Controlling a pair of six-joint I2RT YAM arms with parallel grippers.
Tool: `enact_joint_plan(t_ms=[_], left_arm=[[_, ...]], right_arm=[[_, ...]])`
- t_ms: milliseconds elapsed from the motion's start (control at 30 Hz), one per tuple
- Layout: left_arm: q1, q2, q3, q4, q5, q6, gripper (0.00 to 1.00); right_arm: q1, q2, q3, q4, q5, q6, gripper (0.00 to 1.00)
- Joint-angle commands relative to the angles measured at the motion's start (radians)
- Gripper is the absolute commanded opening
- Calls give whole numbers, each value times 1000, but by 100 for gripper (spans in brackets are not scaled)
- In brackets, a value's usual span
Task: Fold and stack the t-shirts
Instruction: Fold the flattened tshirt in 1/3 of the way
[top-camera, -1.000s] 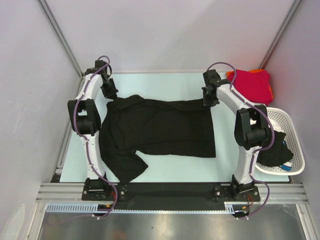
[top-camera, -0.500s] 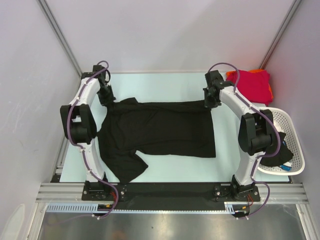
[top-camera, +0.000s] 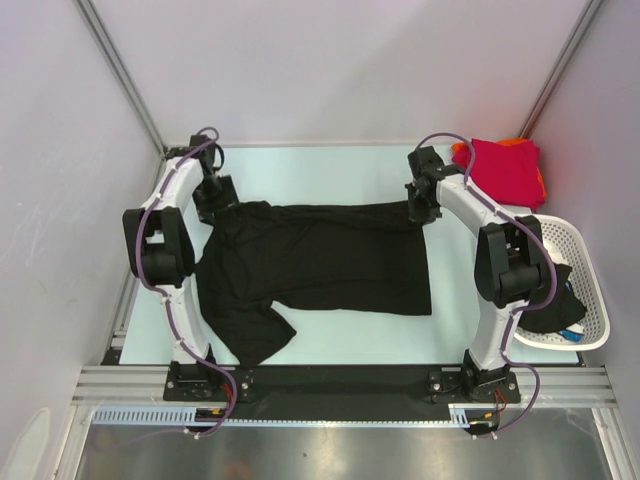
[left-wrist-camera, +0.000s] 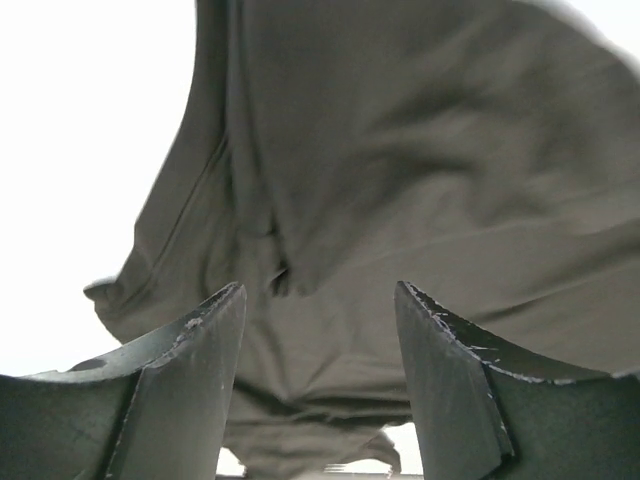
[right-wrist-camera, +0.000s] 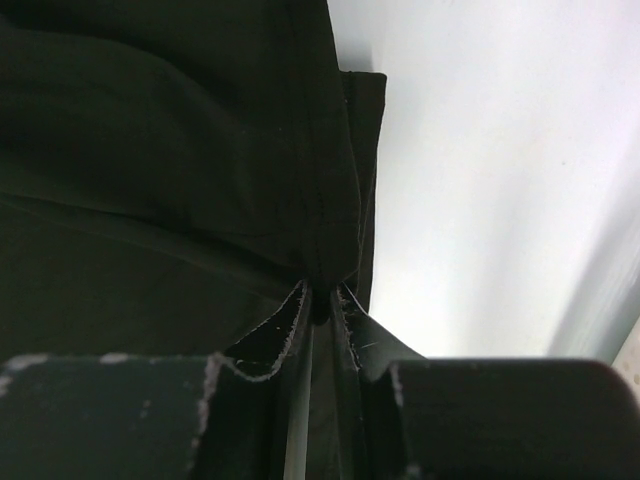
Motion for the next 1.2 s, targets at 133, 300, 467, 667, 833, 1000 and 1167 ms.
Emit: enact_joint_plan(t_ms=[133,300,467,667,833,1000,1167], left_arm=[[-38,83,250,93,82,-40,65],[-41,200,410,55,96,-39,63],[-28,272,488,0,23,-66,63],[-22,237,456,18,-18,-66,63],[17,195,427,29,-30,-63,63],[49,186,381,17,-70,-60,62],[60,177,333,40,-53,-62,63]], right_arm=[[12,15,33,-16,1,1,16],[14,15,30,-14,6,0,17],[14,17,33,-19,9,-4,17],[15,21,35,-20,12,-2,17],[15,26,35,-19,9,-4,17],[17,35,42,-20,4,-4,17],[20,41,50,-23,1,-5,17]])
